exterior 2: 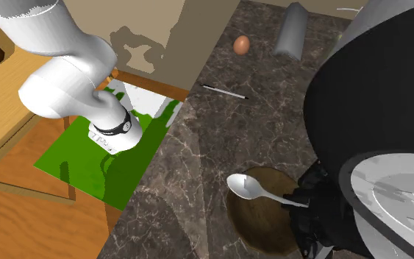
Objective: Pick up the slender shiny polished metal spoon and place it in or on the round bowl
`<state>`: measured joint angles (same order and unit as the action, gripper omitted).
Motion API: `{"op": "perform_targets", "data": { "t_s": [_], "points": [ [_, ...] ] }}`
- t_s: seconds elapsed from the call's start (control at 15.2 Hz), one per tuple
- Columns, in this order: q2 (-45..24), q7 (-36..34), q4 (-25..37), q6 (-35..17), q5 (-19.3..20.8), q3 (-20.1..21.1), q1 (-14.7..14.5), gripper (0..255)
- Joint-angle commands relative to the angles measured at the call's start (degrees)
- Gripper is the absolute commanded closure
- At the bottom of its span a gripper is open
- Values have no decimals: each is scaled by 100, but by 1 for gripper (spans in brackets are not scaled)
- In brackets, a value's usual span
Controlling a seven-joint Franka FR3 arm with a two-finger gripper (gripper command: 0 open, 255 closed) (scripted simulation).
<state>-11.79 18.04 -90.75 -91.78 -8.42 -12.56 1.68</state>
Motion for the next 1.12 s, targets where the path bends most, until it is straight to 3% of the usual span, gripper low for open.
{"op": "perform_targets", "data": {
  "t_s": [0.0, 0.73, 1.06],
  "points": [
    [-20, 16, -114, -135, -5, 3, -3, 255],
    [-135, 115, -834, -962, -49, 18, -19, 255],
    [-135, 115, -834, -962, -49, 18, -19, 255]
  ]
}}
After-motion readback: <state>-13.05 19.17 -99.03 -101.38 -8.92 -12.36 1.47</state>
